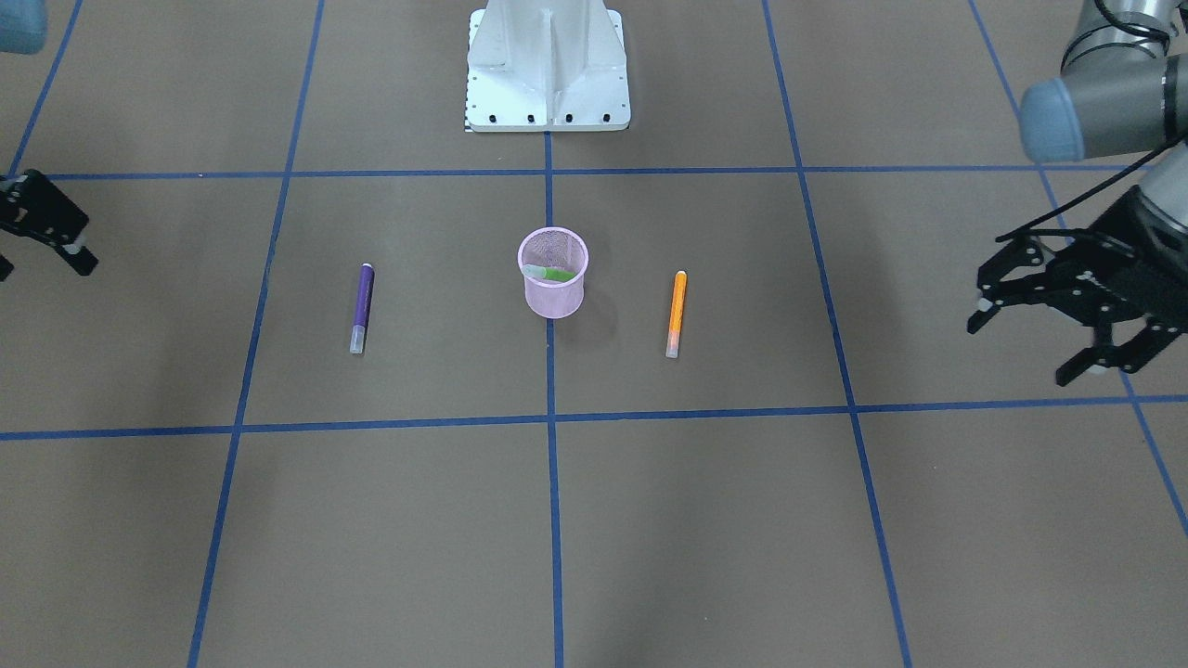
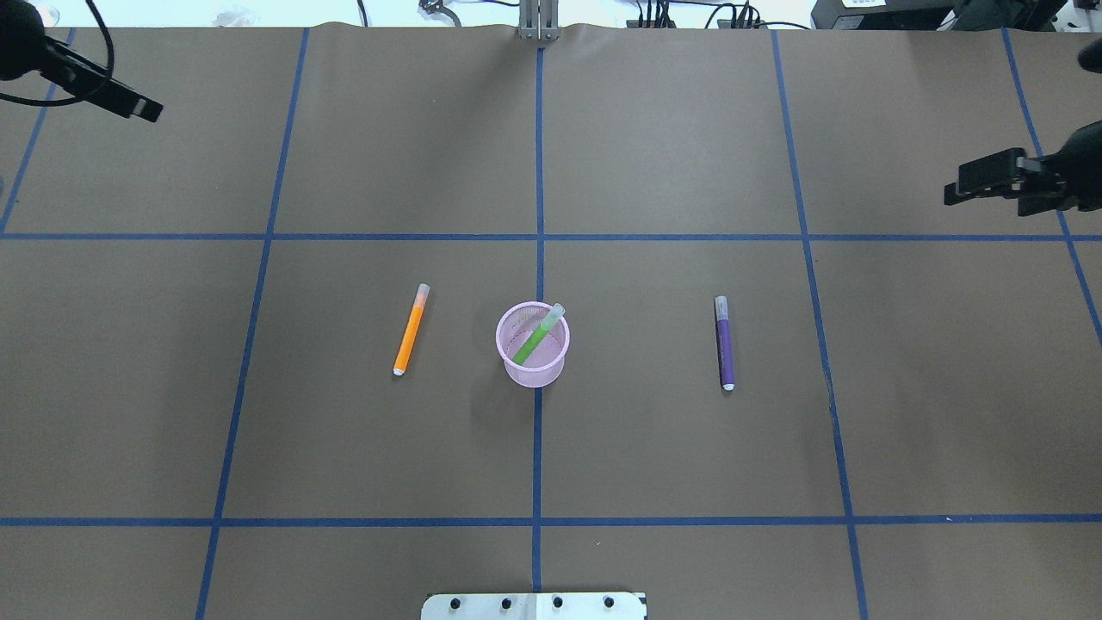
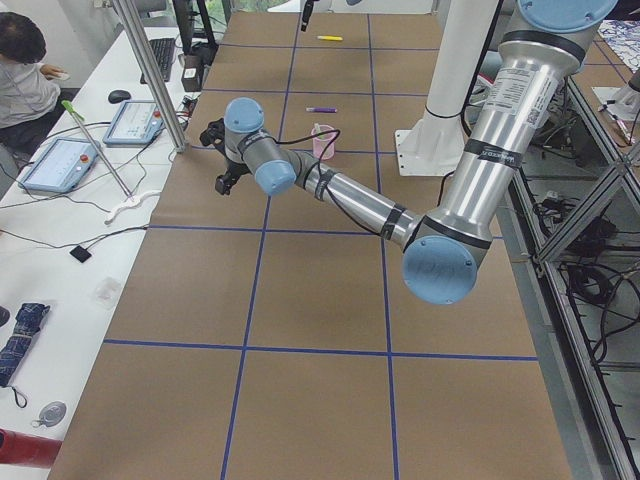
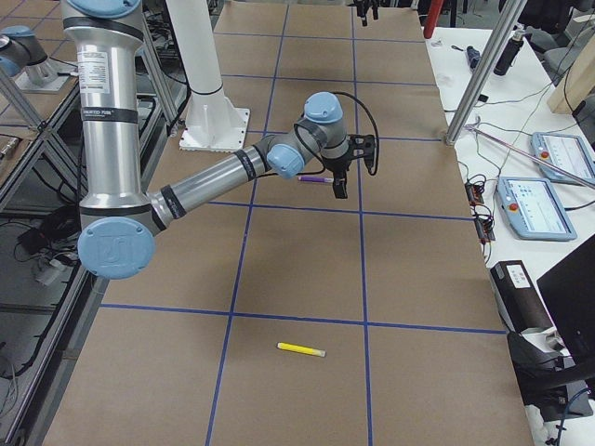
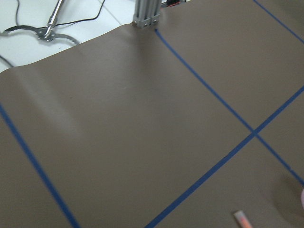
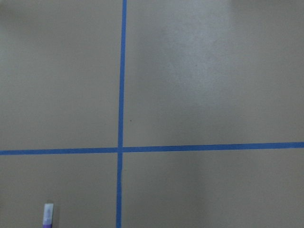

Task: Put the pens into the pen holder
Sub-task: 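Withdraw the left gripper away from the cup while the right arm moves in, then lower the right gripper onto the purple marker and close on it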

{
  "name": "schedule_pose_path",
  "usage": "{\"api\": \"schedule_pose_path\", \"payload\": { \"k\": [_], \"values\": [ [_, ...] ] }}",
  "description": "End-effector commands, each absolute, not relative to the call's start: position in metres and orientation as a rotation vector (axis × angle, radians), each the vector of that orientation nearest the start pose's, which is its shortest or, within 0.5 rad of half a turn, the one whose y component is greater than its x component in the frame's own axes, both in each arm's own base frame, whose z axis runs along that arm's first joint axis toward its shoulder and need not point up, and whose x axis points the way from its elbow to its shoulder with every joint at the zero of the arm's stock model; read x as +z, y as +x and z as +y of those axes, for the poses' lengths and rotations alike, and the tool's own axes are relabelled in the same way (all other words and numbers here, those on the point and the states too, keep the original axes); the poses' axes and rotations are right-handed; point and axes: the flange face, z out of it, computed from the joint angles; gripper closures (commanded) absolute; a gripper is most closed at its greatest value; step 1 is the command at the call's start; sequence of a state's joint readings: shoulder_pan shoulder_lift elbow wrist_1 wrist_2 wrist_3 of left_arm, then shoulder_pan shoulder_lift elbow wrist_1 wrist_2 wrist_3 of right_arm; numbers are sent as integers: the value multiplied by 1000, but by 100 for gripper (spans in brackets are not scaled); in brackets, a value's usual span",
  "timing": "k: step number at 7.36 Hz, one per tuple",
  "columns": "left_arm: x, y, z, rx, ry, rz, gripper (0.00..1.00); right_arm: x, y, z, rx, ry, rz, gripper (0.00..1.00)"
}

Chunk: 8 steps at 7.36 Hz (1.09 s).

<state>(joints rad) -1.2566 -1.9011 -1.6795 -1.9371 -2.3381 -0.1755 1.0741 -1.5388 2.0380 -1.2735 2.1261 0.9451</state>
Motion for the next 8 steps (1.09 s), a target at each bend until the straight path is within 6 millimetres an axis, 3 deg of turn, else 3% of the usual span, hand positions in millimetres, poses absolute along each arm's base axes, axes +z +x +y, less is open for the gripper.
{"api": "schedule_pose_path", "payload": {
  "k": [1,3,5,8],
  "values": [
    [416,50,-609,378,472,804,0,369,-254,-451,198,252,-860,0],
    [447,33,-576,345,442,791,0,383,-314,-445,128,220,-826,0],
    [450,30,-562,345,441,792,0,381,-372,-452,86,225,-801,0],
    [445,31,-560,349,451,794,0,377,-423,-452,49,231,-782,3]
  ]
}}
